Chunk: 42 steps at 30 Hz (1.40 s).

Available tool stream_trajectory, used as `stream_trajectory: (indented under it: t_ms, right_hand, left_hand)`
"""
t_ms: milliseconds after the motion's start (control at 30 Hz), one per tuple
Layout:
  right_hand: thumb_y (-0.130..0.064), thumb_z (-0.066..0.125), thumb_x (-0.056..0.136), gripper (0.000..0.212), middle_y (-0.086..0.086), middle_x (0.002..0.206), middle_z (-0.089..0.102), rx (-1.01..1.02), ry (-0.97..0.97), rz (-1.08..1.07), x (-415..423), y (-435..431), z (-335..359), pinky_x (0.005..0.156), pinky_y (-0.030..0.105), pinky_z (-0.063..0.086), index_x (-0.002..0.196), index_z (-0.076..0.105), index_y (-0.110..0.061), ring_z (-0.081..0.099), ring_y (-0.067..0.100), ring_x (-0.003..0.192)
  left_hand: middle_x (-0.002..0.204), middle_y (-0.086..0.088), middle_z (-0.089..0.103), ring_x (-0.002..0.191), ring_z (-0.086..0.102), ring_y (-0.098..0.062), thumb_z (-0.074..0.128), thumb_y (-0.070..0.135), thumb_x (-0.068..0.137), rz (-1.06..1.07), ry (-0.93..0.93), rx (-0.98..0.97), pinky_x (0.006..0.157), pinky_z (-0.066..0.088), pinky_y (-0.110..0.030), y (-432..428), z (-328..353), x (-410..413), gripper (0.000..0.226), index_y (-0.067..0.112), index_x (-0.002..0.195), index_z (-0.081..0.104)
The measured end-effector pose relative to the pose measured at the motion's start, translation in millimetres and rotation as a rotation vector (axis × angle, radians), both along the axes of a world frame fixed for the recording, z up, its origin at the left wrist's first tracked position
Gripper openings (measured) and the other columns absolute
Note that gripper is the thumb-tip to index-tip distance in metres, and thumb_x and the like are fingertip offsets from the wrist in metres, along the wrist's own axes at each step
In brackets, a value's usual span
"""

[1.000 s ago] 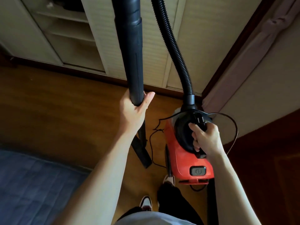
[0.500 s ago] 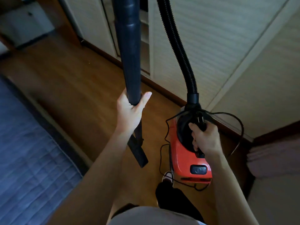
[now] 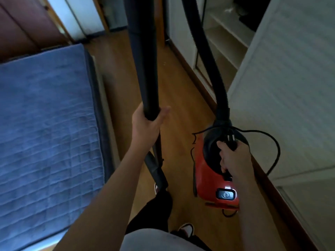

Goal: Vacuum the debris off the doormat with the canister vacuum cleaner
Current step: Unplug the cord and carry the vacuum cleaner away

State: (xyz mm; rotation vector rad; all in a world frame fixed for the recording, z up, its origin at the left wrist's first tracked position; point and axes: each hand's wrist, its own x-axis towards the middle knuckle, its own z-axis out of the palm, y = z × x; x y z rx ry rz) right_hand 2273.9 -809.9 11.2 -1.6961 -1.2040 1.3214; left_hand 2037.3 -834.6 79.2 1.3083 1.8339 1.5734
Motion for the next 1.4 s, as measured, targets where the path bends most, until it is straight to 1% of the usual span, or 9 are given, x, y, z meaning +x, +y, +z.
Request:
stream_trajectory:
  t_ms: [133, 300, 533, 633, 900, 1033, 1200, 1300, 1400]
  right_hand:
    - [-0.019, 0.064, 0.097, 0.034, 0.005, 0.046, 0.046, 0.018, -0.032, 0.055, -38, 41, -11, 0.046, 0.033, 0.041, 0.067, 0.047, -0.012, 0.041, 0.020, 0.032]
    - [-0.019, 0.065, 0.096, 0.032, 0.009, 0.049, 0.048, 0.004, -0.064, 0.135, -103, 114, -24, 0.046, 0.032, 0.040, 0.070, 0.048, -0.010, 0.040, 0.021, 0.034]
    - [-0.019, 0.064, 0.096, 0.028, 0.010, 0.052, 0.047, 0.009, -0.084, 0.243, -205, 226, -17, 0.044, 0.033, 0.039, 0.075, 0.050, -0.008, 0.040, 0.022, 0.035]
    - [-0.020, 0.063, 0.097, 0.029, 0.009, 0.051, 0.047, 0.030, -0.080, 0.274, -242, 262, -9, 0.044, 0.032, 0.040, 0.074, 0.050, -0.008, 0.041, 0.022, 0.036]
    - [-0.019, 0.063, 0.097, 0.028, 0.006, 0.050, 0.047, 0.046, -0.056, 0.330, -321, 348, 1, 0.041, 0.030, 0.037, 0.074, 0.051, -0.009, 0.039, 0.020, 0.034]
    - [-0.019, 0.064, 0.097, 0.028, 0.007, 0.051, 0.049, 0.034, -0.042, 0.346, -354, 399, -6, 0.042, 0.031, 0.038, 0.073, 0.053, -0.009, 0.040, 0.020, 0.034]
    - [-0.017, 0.063, 0.098, 0.027, 0.009, 0.052, 0.046, 0.026, -0.019, 0.406, -397, 482, -13, 0.040, 0.029, 0.035, 0.076, 0.053, -0.005, 0.037, 0.020, 0.034]
    - [-0.019, 0.063, 0.098, 0.029, 0.012, 0.055, 0.048, 0.019, -0.038, 0.456, -424, 543, -16, 0.039, 0.028, 0.036, 0.081, 0.054, 0.002, 0.040, 0.021, 0.035]
    - [-0.021, 0.064, 0.097, 0.029, 0.009, 0.054, 0.050, 0.029, -0.060, 0.527, -449, 604, -18, 0.039, 0.029, 0.037, 0.077, 0.054, -0.002, 0.042, 0.020, 0.035]
  left_hand:
    - [0.070, 0.004, 0.059, 0.063, 0.057, -0.001, 0.074, 0.024, 0.087, 0.104, -0.056, -0.017, 0.060, 0.049, -0.015, 27, -16, -43, 0.023, 0.021, 0.077, 0.054]
    - [0.070, 0.004, 0.059, 0.061, 0.058, 0.001, 0.072, 0.024, 0.088, 0.171, -0.061, -0.030, 0.058, 0.048, -0.011, 85, -29, -103, 0.021, 0.023, 0.077, 0.054]
    - [0.071, -0.020, 0.060, 0.061, 0.058, -0.018, 0.071, 0.022, 0.089, 0.209, -0.127, -0.001, 0.055, 0.048, -0.012, 183, -29, -191, 0.032, -0.007, 0.085, 0.058]
    - [0.071, -0.023, 0.060, 0.059, 0.057, -0.012, 0.070, 0.021, 0.090, 0.221, -0.126, 0.017, 0.055, 0.047, -0.011, 217, -25, -224, 0.034, -0.011, 0.086, 0.058]
    - [0.067, -0.009, 0.058, 0.061, 0.056, -0.009, 0.072, 0.019, 0.088, 0.319, -0.104, 0.069, 0.057, 0.047, -0.011, 288, -19, -296, 0.031, -0.008, 0.085, 0.058]
    - [0.068, 0.004, 0.054, 0.061, 0.056, 0.000, 0.073, 0.017, 0.088, 0.360, -0.105, 0.061, 0.059, 0.046, -0.009, 328, -22, -326, 0.025, -0.002, 0.086, 0.058]
    - [0.069, 0.007, 0.056, 0.062, 0.056, 0.002, 0.073, 0.023, 0.086, 0.409, -0.072, 0.037, 0.060, 0.047, -0.010, 401, -27, -361, 0.020, 0.014, 0.083, 0.057]
    - [0.067, 0.007, 0.055, 0.062, 0.058, 0.004, 0.073, 0.019, 0.087, 0.465, -0.029, 0.028, 0.059, 0.046, -0.008, 459, -29, -382, 0.022, 0.002, 0.085, 0.060]
    - [0.066, 0.006, 0.056, 0.061, 0.060, 0.005, 0.072, 0.016, 0.087, 0.506, -0.018, 0.020, 0.057, 0.045, -0.006, 522, -30, -401, 0.022, -0.002, 0.083, 0.061]
